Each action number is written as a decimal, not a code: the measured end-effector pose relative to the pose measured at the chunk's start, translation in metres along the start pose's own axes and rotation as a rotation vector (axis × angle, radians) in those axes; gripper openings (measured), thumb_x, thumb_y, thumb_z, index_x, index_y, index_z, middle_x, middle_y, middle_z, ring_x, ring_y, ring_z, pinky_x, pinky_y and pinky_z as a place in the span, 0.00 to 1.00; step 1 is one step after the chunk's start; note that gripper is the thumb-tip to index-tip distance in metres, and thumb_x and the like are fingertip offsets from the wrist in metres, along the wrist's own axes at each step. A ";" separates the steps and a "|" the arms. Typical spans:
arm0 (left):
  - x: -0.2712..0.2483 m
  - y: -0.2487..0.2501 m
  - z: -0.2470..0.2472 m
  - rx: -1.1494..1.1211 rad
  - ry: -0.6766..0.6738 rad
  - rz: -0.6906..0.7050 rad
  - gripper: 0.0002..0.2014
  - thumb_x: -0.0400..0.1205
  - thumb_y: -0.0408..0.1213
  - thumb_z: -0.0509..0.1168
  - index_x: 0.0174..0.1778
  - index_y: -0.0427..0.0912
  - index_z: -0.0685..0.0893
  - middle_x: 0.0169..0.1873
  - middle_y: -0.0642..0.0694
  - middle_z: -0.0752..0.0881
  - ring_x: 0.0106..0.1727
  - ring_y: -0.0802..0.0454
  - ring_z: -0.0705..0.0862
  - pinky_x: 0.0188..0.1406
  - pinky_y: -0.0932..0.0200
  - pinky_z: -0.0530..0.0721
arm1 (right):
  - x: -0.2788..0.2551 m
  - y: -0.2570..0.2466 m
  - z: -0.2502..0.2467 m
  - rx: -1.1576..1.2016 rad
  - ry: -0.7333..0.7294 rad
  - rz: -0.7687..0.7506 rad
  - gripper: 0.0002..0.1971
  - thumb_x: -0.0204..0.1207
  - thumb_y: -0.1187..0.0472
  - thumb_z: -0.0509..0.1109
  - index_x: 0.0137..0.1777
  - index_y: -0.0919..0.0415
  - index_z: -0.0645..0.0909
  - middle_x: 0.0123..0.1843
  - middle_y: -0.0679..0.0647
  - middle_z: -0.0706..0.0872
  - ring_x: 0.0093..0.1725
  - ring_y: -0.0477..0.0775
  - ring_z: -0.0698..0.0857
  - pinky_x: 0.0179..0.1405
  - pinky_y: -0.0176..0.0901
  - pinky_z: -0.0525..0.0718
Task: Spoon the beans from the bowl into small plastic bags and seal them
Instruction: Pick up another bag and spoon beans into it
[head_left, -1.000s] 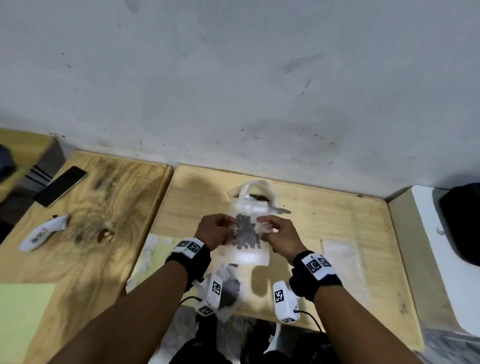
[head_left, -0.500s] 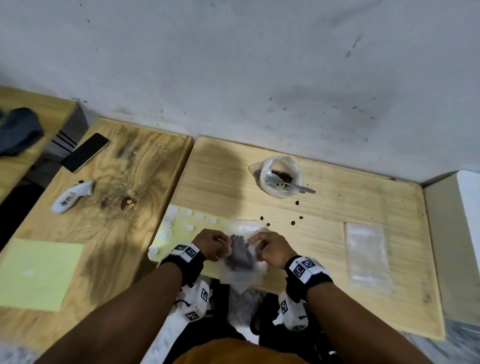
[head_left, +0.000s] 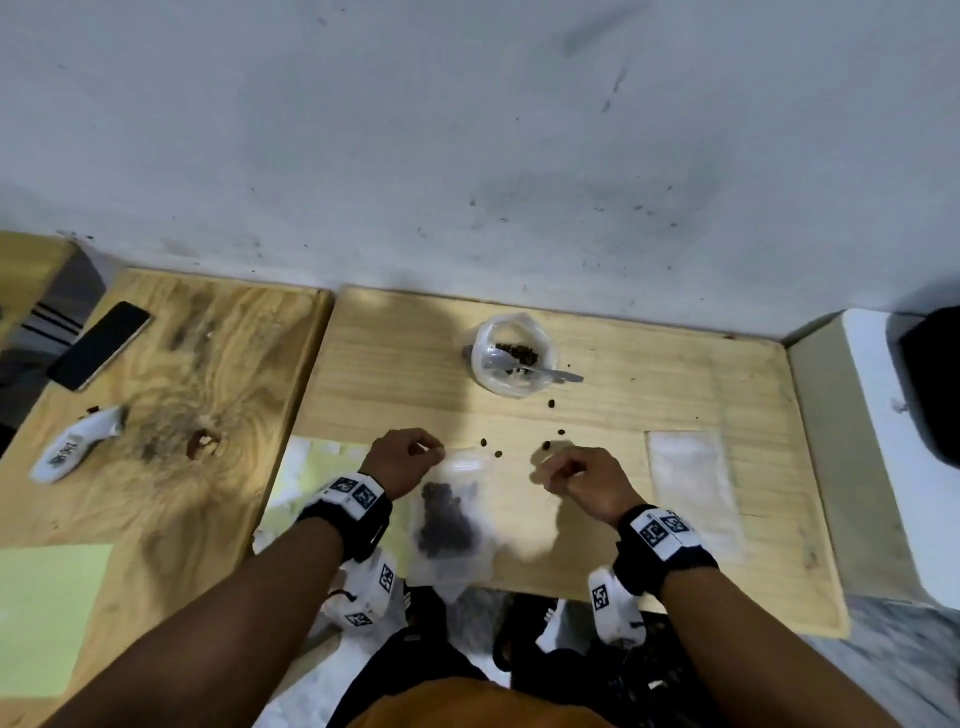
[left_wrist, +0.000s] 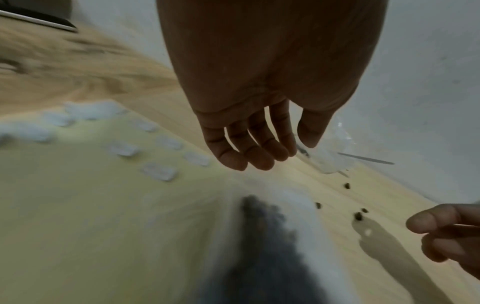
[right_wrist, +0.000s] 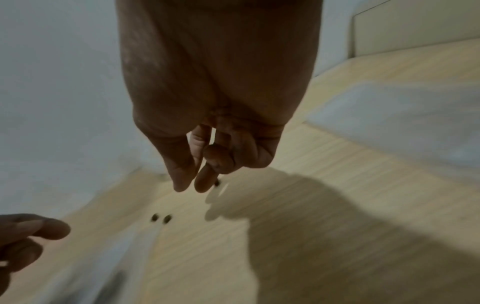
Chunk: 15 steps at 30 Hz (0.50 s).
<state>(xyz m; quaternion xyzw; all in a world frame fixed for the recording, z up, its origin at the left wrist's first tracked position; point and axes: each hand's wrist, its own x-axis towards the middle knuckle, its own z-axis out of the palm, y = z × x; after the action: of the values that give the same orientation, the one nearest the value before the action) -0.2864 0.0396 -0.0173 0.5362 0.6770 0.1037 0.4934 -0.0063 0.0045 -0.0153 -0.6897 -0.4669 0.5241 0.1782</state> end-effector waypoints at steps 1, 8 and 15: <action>0.002 0.011 0.009 -0.022 -0.016 0.011 0.04 0.79 0.40 0.71 0.46 0.45 0.88 0.36 0.43 0.87 0.29 0.50 0.82 0.37 0.59 0.84 | -0.002 0.004 -0.012 0.007 0.033 -0.002 0.08 0.70 0.79 0.76 0.42 0.66 0.88 0.39 0.43 0.86 0.37 0.33 0.85 0.36 0.19 0.79; 0.023 0.091 0.098 -0.067 -0.279 0.078 0.06 0.82 0.38 0.68 0.49 0.40 0.87 0.38 0.45 0.85 0.30 0.50 0.82 0.22 0.68 0.75 | -0.012 0.065 -0.097 0.010 0.369 0.160 0.13 0.69 0.67 0.79 0.37 0.46 0.86 0.47 0.50 0.90 0.54 0.55 0.88 0.54 0.41 0.81; 0.033 0.150 0.193 -0.203 -0.476 -0.074 0.02 0.80 0.37 0.69 0.42 0.46 0.84 0.39 0.46 0.83 0.31 0.47 0.84 0.28 0.61 0.76 | -0.021 0.120 -0.145 -0.120 0.486 0.395 0.38 0.63 0.47 0.85 0.72 0.54 0.77 0.68 0.58 0.82 0.63 0.63 0.85 0.60 0.54 0.85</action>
<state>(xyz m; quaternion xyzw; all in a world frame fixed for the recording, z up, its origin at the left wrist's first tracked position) -0.0403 0.0521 -0.0301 0.4680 0.5472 0.0236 0.6935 0.1769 -0.0373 -0.0356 -0.8813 -0.2976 0.3401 0.1382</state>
